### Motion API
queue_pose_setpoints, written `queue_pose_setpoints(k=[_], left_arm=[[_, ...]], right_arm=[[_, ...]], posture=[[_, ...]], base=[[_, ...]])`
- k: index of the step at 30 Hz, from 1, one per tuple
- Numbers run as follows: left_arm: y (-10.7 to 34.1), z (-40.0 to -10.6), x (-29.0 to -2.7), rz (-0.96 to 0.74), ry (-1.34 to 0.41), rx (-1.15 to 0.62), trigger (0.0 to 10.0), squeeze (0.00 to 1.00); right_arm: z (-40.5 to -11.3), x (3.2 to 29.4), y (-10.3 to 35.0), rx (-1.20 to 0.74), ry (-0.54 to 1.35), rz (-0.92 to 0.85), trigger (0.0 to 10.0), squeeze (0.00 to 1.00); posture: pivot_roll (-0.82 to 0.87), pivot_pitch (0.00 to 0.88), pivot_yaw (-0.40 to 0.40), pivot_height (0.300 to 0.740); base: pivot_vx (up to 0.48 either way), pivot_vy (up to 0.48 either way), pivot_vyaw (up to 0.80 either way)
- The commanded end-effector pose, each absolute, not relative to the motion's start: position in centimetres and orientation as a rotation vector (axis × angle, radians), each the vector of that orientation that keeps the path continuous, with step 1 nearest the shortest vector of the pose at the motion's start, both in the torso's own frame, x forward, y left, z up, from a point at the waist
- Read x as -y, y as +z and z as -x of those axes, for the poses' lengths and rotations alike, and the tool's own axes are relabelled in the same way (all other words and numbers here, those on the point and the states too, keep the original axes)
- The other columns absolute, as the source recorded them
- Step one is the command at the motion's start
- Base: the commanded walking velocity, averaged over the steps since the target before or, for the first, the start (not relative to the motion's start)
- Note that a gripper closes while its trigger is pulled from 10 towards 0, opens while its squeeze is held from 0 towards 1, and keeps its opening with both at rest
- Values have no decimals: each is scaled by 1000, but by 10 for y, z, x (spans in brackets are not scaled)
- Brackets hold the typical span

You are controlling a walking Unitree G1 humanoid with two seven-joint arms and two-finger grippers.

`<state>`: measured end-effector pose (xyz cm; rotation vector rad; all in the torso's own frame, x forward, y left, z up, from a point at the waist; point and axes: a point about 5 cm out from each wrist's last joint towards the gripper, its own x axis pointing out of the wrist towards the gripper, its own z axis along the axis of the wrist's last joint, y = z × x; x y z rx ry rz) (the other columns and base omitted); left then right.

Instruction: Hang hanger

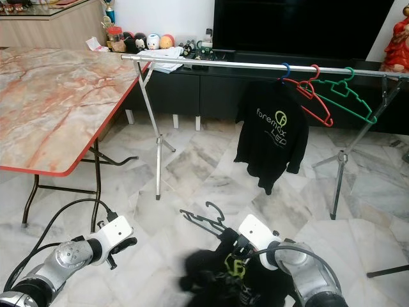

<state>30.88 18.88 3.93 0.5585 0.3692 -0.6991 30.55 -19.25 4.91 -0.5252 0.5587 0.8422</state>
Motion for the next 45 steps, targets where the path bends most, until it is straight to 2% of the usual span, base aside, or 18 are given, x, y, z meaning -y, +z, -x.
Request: queue_pose_setpoints(k=[1, 8, 15, 16, 17, 18, 26, 29, 41, 42, 43, 44, 45], left_arm=[[48, -312, -185, -499, -737, -328, 10000, 1000], [59, -317, -168, -405, -814, -266, 10000, 1000], [58, -310, -151, -396, -951, -260, 10000, 1000], [59, -309, -149, -401, -969, -248, 10000, 110], [60, -309, -147, -404, -981, -241, 10000, 110], [61, -309, -145, -400, -991, -238, 10000, 0], [60, -305, -141, -395, -1081, -292, 10000, 0], [58, -300, -141, -398, -1164, -349, 10000, 0], [61, -306, -134, -395, -1101, -301, 10000, 0], [61, -306, -134, -394, -1104, -305, 7020, 0], [61, -306, -134, -394, -1104, -305, 7020, 0], [60, -305, -134, -391, -1106, -314, 0, 0], [60, -305, -134, -391, -1106, -314, 0, 0]], right_arm=[[-306, 183, 55, -520, 959, 527, 10000, 0], [-305, 166, 61, -471, 1160, 486, 10000, 0], [-306, 154, 58, -464, 1215, 502, 10000, 0], [-305, 152, 59, -459, 1234, 502, 10000, 0], [-305, 150, 59, -456, 1246, 501, 10000, 0], [-305, 148, 59, -453, 1249, 500, 10000, 0], [-311, 140, 63, -432, 1256, 509, 10000, 0], [-310, 139, 63, -434, 1282, 531, 10000, 0], [-311, 128, 70, -365, 1330, 485, 10000, 0], [-310, 128, 70, -364, 1335, 489, 10000, 0], [-310, 128, 70, -364, 1335, 489, 10000, 0], [-310, 129, 70, -363, 1339, 495, 10000, 0], [-310, 129, 70, -363, 1339, 495, 10000, 0]], posture=[[38, 63, 11, 740], [36, 61, 7, 740], [36, 60, 6, 740], [36, 60, 6, 740], [36, 60, 6, 740], [36, 62, 5, 740], [36, 60, 4, 740], [36, 60, 3, 740], [31, 58, 7, 740], [31, 58, 6, 740], [31, 58, 6, 740], [34, 58, 5, 740], [34, 58, 5, 740]], base=[[0, 0, 0], [0, 0, 0], [0, 0, 0], [0, 0, 0], [0, 0, 0], [0, 0, 0], [0, 0, 0], [0, 0, 0], [0, 0, 0], [0, 0, 0], [0, 0, 0], [0, 0, 0], [0, 0, 0]])
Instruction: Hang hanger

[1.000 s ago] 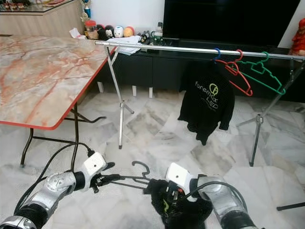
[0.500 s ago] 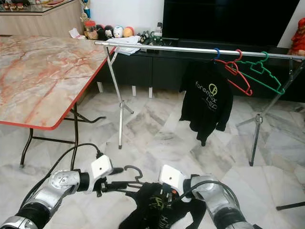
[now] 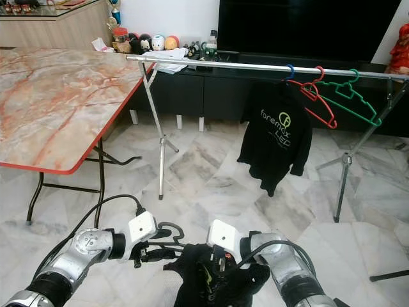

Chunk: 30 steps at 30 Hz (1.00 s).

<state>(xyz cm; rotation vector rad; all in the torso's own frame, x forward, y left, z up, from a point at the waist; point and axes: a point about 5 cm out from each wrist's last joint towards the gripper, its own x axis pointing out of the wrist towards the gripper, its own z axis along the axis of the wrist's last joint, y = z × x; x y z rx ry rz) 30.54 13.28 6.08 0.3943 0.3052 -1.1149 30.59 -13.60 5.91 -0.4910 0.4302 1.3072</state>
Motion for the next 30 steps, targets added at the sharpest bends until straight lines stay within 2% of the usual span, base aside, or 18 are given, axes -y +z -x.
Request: queue_pose_setpoints(k=[1, 16, 29, 30], left_arm=[[60, -305, -134, -389, -1106, -316, 0, 0], [62, -304, -134, -383, -1124, -302, 0, 0], [62, -301, -130, -342, -1144, -283, 0, 0], [62, -301, -130, -343, -1146, -282, 0, 0]], right_arm=[[-310, 129, 70, -363, 1339, 496, 10000, 0], [-312, 135, 74, -353, 1334, 492, 10000, 0], [-308, 134, 78, -311, 1378, 401, 10000, 0], [-308, 135, 78, -313, 1378, 397, 10000, 39]], posture=[[34, 58, 5, 740], [31, 56, 5, 740], [28, 56, -1, 740], [28, 56, -1, 740]], base=[[0, 0, 0], [0, 0, 0], [0, 0, 0], [0, 0, 0]])
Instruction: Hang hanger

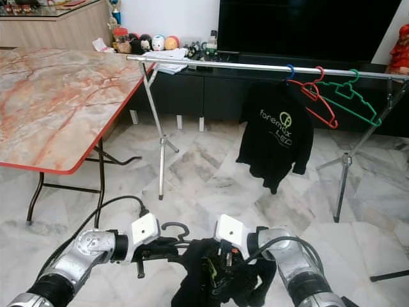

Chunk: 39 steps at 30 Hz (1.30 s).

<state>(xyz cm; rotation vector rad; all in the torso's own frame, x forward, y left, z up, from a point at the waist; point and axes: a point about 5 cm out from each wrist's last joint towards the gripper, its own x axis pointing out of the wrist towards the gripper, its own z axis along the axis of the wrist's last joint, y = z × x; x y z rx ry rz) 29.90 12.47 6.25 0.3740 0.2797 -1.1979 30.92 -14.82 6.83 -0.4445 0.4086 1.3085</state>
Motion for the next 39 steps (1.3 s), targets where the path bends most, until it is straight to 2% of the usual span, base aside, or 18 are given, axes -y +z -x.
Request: queue_pose_setpoints(k=[1, 2, 3, 7, 8, 18, 20, 21, 39], left_arm=[[62, -301, -130, -344, -1147, -282, 0, 0], [62, -301, -130, -345, -1147, -282, 0, 0], [62, -301, -130, -345, -1148, -282, 0, 0], [63, -301, -130, -347, -1148, -282, 0, 0], [63, -301, -130, -347, -1147, -281, 0, 0], [63, -301, -129, -345, -1144, -279, 0, 0], [64, -302, -130, -340, -1138, -276, 0, 0], [64, -302, -130, -339, -1136, -276, 0, 0], [62, -300, -130, -344, -1143, -291, 0, 0]], right_arm=[[-308, 135, 78, -312, 1381, 391, 10000, 561], [-308, 135, 78, -310, 1384, 385, 10000, 561], [-308, 135, 79, -307, 1390, 382, 10000, 1000], [-307, 135, 80, -289, 1396, 374, 10000, 973], [-307, 135, 82, -273, 1406, 351, 10000, 0], [-302, 134, 83, -232, 1421, 214, 10000, 0], [-302, 134, 84, -221, 1409, 151, 9647, 0], [-302, 134, 84, -224, 1405, 146, 0, 0], [-301, 147, 83, -183, 1275, 10, 0, 0]], posture=[[28, 56, -1, 740], [28, 56, -1, 740], [29, 55, -1, 740], [29, 55, -1, 740], [29, 55, -1, 740], [30, 54, -2, 740], [32, 55, -3, 740], [32, 55, -3, 740], [31, 56, -1, 740]], base=[[0, 0, 0], [0, 0, 0], [0, 0, 0], [0, 0, 0], [0, 0, 0], [0, 0, 0], [0, 0, 0], [0, 0, 0], [0, 0, 0]])
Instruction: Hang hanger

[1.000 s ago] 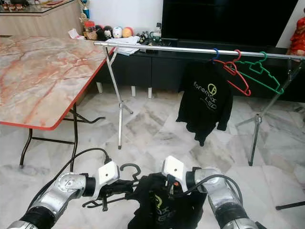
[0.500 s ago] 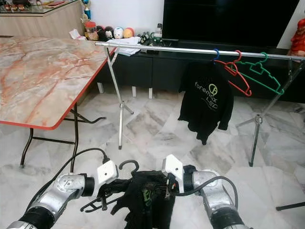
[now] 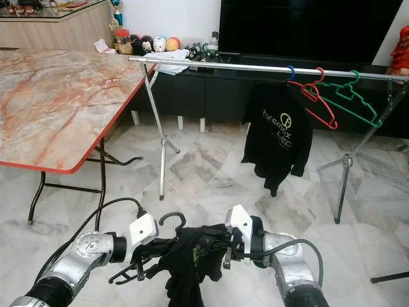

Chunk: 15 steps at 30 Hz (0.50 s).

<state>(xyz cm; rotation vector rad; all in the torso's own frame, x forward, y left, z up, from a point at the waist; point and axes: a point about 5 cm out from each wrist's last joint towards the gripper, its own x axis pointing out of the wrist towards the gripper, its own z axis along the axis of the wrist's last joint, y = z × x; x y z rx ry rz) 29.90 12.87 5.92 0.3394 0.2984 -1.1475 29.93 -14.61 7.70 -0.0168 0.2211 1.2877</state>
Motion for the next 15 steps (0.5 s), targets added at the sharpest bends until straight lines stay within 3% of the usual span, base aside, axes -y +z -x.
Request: queue_pose_setpoints(k=[1, 15], left_arm=[[60, -299, -132, -365, -1152, -308, 0, 0], [58, -298, -147, -381, -1115, -330, 0, 0]], right_arm=[[-300, 149, 82, -188, 1268, 9, 0, 0], [-301, 162, 79, -171, 1135, -13, 0, 0]], posture=[[30, 56, 0, 740], [31, 57, 0, 740]], base=[[0, 0, 0], [0, 0, 0]])
